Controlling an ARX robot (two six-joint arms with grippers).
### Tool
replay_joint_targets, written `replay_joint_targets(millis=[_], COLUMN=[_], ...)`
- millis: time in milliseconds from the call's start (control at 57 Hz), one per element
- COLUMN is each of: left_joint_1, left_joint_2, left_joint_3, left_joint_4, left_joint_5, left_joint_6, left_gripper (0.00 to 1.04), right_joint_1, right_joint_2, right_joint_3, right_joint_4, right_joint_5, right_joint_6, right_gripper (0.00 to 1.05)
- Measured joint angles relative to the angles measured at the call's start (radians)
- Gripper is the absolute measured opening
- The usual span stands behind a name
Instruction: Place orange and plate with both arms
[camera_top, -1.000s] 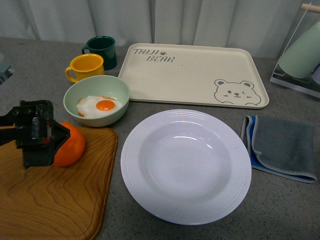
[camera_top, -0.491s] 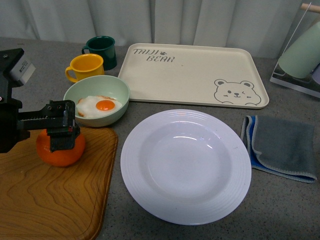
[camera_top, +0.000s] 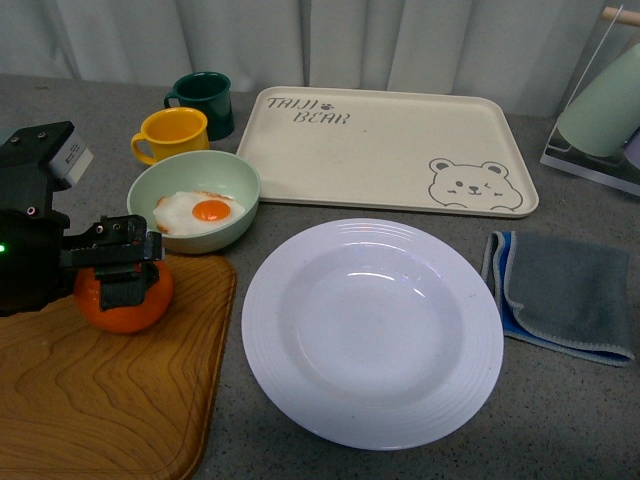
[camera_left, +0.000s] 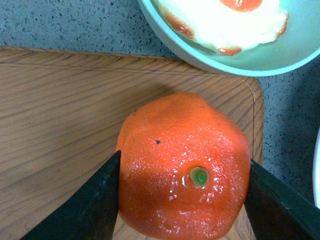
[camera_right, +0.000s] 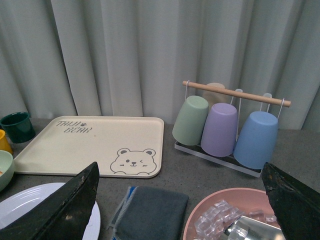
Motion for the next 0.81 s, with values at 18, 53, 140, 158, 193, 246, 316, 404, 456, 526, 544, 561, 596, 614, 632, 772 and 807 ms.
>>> replay_joint_targets(millis=[18,53,140,158,193,246,316,404,456,526,544,561,596,614,632,772,807], left_joint_1=[-0.002,-0.006,-0.024,-0.031,-0.045,-0.079,-0.132,-0.212,-0.257,-0.316,-0.323,-0.338,-0.359,-0.365,-0.377,-0.426,-0.435], left_joint_2=[-0.001,-0.003,-0.022,-0.031,-0.048,-0.085,-0.115,-0.118,-0.105,-0.071,-0.065,-0.053,-0.035,-0.028,-0.015,0.064,0.082], left_joint_3=[0.000,0.000,-0.001,-0.001,-0.001,-0.001,0.004,0.025,0.041,0.074,0.078,0.087,0.099,0.104,0.113,0.159,0.167], left_joint_4=[-0.001,-0.006,-0.016,-0.018,-0.022,-0.027,-0.027,-0.023,-0.017,-0.008,-0.006,-0.003,0.002,0.003,0.003,0.007,0.013], left_joint_5=[0.000,0.000,0.005,0.008,0.011,0.012,0.009,-0.008,-0.013,-0.032,-0.034,-0.037,-0.043,-0.045,-0.047,-0.070,-0.077], left_joint_6=[0.000,-0.001,-0.011,-0.014,-0.019,-0.029,-0.043,-0.058,-0.070,-0.081,-0.082,-0.085,-0.090,-0.090,-0.093,-0.092,-0.089], left_gripper=[0.62,0.58,0.53,0.53,0.52,0.51,0.50,0.49,0.49,0.49,0.49,0.49,0.49,0.49,0.49,0.49,0.49], right_joint_1=[0.000,0.000,0.000,0.000,0.000,0.000,0.000,0.000,0.000,0.000,0.000,0.000,0.000,0.000,0.000,0.000,0.000], right_joint_2=[0.000,0.000,0.000,0.000,0.000,0.000,0.000,0.000,0.000,0.000,0.000,0.000,0.000,0.000,0.000,0.000,0.000], right_joint_3=[0.000,0.000,0.000,0.000,0.000,0.000,0.000,0.000,0.000,0.000,0.000,0.000,0.000,0.000,0.000,0.000,0.000], right_joint_4=[0.000,0.000,0.000,0.000,0.000,0.000,0.000,0.000,0.000,0.000,0.000,0.000,0.000,0.000,0.000,0.000,0.000], right_joint_5=[0.000,0.000,0.000,0.000,0.000,0.000,0.000,0.000,0.000,0.000,0.000,0.000,0.000,0.000,0.000,0.000,0.000], right_joint_6=[0.000,0.000,0.000,0.000,0.000,0.000,0.000,0.000,0.000,0.000,0.000,0.000,0.000,0.000,0.000,0.000,0.000], right_gripper=[0.95,0.95,0.95,0.95,0.95,0.95,0.95,0.95,0.95,0.95,0.95,0.95,0.95,0.95,0.95,0.95,0.95])
